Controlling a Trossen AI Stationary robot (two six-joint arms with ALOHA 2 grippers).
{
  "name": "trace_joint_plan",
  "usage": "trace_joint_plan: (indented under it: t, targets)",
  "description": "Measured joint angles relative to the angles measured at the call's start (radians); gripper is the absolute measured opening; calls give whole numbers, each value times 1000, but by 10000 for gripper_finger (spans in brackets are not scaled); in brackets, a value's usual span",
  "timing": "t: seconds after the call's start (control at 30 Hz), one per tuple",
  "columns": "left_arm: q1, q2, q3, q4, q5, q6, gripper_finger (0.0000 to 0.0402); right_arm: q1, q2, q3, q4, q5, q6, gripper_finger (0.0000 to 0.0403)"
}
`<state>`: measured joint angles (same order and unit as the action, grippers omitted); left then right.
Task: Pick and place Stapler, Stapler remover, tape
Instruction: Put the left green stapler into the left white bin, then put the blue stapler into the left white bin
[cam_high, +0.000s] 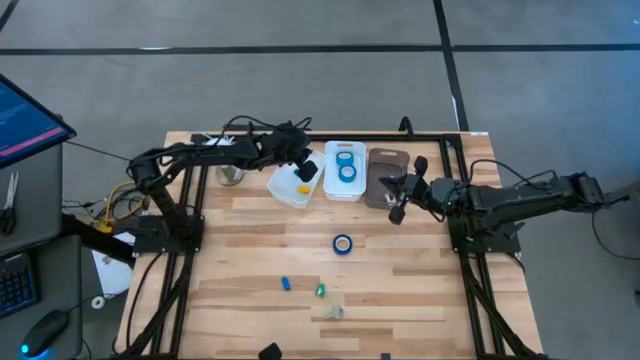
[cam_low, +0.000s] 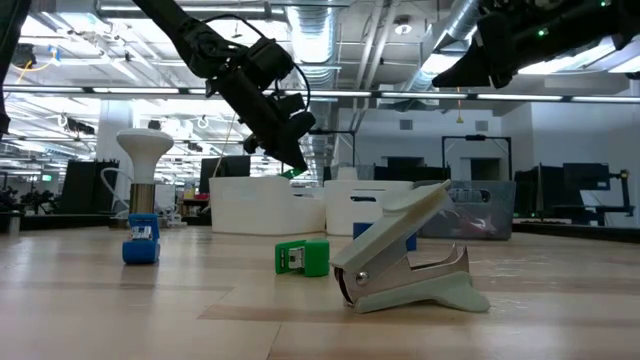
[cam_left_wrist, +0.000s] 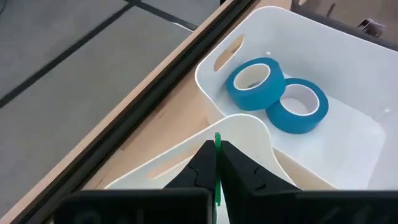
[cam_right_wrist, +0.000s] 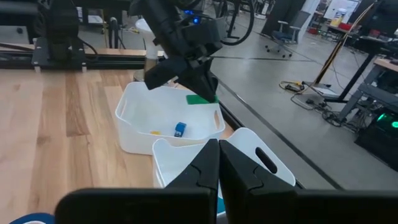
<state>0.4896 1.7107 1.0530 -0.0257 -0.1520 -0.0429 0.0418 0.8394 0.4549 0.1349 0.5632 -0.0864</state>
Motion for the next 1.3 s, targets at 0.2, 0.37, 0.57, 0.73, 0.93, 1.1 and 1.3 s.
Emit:
trace_joint_plan:
  t: [0.2,0.37,0.57,0.73,0.93,1.1,1.3]
  targets:
    - [1,0,0,-1,0,16,22,3,0,0,0,0,0,0]
    - [7,0,0,-3,1,16,56,10,0,0,0,0,0,0]
    - [4,-3,0,-9,4,98,62,10,0,0,-1,0,-1,0]
    - [-49,-54,0,-87,68,230,8,10,0,0,-9,-1,-2,0]
    - [-192,-153,0,-327,93,470,2,6,0,0,-16,-1,-1,0]
    - [-333,-256,0,-467,138,508,2,-3,0,0,-16,-1,-1,0]
    - [-502,-370,0,-467,276,392,2,-12,0,0,-17,-1,-1,0]
